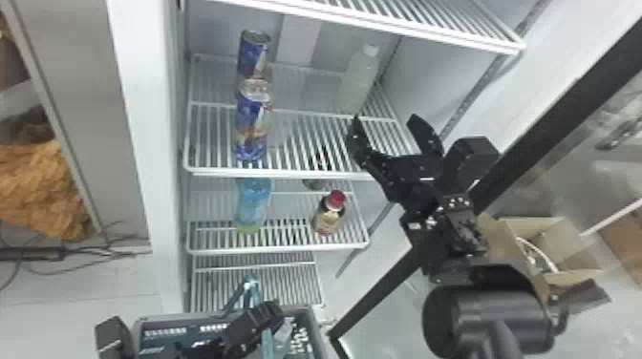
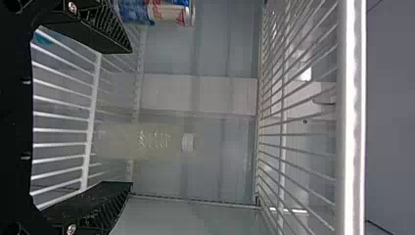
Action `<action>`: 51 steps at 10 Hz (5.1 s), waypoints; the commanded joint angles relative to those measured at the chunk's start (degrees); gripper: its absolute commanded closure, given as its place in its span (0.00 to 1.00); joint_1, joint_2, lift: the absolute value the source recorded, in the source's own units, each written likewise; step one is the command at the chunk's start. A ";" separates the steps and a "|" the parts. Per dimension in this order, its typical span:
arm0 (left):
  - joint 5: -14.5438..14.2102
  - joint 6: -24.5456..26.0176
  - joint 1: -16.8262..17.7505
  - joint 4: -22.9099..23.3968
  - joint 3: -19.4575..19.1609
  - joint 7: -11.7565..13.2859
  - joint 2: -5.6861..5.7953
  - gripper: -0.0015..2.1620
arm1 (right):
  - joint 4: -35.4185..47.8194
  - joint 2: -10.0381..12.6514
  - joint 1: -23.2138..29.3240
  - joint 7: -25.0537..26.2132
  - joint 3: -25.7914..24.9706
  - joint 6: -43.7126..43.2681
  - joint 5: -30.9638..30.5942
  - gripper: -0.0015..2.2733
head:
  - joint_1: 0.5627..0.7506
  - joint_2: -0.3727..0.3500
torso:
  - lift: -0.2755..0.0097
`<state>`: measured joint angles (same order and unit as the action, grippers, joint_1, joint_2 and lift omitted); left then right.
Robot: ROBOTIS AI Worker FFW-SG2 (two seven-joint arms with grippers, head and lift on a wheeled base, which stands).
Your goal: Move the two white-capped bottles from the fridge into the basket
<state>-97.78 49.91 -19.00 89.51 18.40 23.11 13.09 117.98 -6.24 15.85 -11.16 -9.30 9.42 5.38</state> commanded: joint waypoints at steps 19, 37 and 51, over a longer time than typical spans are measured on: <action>-0.37 -0.28 1.29 0.00 0.91 -0.09 0.09 0.54 | -39.87 -1.23 -30.19 3.34 5.64 -10.40 0.33 0.04 | 0.70 0.03 | 0.97; -0.71 -0.70 1.29 0.00 1.26 -0.26 0.35 0.54 | -39.59 -1.41 -31.18 7.21 8.04 -8.01 4.21 0.40 | 0.70 0.03 | 0.97; -0.83 -0.56 0.44 0.00 1.49 -0.09 0.35 0.54 | 14.41 -2.02 9.75 7.12 2.10 9.99 15.75 0.40 | 0.70 0.03 | 0.97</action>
<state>-98.60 49.35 -18.48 89.50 19.89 23.03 13.44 130.40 -8.57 23.41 -4.04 -6.52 18.51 20.56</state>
